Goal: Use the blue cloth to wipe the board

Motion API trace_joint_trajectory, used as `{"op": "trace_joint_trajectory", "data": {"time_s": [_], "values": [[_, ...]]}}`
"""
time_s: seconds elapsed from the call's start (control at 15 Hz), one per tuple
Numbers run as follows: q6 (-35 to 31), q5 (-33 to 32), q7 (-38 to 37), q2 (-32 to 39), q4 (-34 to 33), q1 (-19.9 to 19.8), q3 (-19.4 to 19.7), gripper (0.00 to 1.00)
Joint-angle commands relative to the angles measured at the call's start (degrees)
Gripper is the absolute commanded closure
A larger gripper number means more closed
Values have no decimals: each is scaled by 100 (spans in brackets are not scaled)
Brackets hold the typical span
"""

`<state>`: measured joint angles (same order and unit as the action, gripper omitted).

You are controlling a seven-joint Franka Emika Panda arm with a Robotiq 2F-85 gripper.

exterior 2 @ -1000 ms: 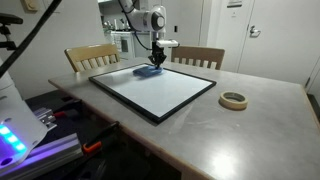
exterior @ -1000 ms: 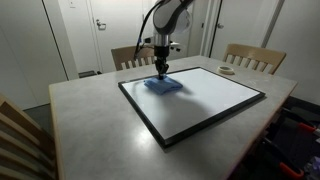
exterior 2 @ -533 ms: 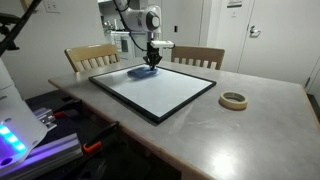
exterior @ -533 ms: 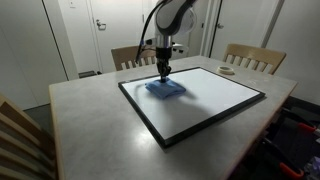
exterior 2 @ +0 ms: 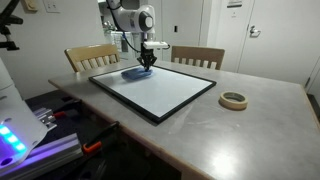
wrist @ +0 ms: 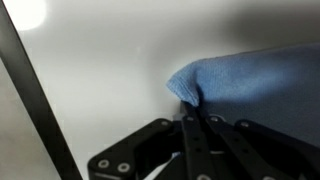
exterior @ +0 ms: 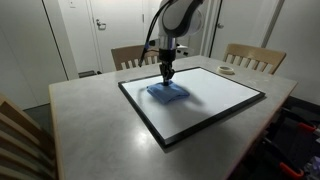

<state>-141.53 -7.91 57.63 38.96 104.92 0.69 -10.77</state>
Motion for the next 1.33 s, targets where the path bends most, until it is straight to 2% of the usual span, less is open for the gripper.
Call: {"op": "trace_joint_trajectory", "data": {"time_s": [0.0,0.8,1.27], "values": [[-344,-26,-231,-292,704,35,9,99],[-426,-53,42,-825,1555,-243,-13,99],[-504,-28,300,-1068,2083,-246,-41,99]]}}
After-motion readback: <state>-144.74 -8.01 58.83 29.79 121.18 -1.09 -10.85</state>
